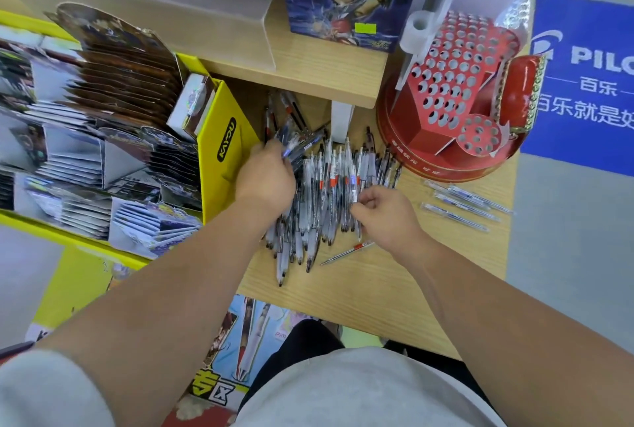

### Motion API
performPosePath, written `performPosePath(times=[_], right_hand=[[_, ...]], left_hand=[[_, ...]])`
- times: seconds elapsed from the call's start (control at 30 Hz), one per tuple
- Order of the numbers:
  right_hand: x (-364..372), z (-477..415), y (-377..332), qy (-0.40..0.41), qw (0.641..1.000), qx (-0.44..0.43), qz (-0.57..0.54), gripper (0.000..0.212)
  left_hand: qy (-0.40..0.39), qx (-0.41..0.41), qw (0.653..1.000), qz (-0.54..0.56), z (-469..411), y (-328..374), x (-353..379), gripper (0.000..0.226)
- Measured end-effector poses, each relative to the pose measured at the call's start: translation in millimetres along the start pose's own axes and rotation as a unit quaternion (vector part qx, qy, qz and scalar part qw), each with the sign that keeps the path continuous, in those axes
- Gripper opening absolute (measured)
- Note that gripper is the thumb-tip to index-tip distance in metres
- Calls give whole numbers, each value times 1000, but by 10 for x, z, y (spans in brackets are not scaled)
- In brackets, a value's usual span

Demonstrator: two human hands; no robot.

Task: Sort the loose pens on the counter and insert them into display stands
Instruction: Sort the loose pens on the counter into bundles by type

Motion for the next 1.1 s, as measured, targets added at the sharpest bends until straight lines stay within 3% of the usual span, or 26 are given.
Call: performPosePath(times=[0.17, 0.4, 0.5, 0.6, 0.73, 0.9, 1.1], right_hand=[[-34, 7, 1, 2, 1000, 4, 3, 7], [-46, -2, -30, 5, 1000, 9, -7, 7], [-25, 7, -50, 0, 1000, 17, -18, 7], [31, 17, -123, -12, 998, 25, -50, 4], [163, 71, -239, -49, 984, 55, -162, 7], [301, 189, -231, -80, 967, 68, -230, 8], [-27, 392, 21, -58, 964, 61, -252, 18]], left_hand=[[-56, -16, 996, -73, -260, -2, 216, 35], [-28, -3, 997, -75, -273, -107, 243, 13], [3, -18, 1000, 4, -122, -189, 130, 13], [13, -94, 984, 153, 170, -372, 103, 16], [-69, -197, 891, 404, 660, -396, 323, 12], [-201, -154, 858, 447, 1014, -55, 499, 16], [-267, -132, 850, 434, 1203, 437, 798, 20]])
Point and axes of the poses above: each hand's wrist, its own z-axis away from the middle knuckle, its own x-axis out of the palm, y = z × x, the point moved 10 cm from there along -z, towards the middle knuckle, and after that the axes turned 1 degree about x, right-handed, at the moved point
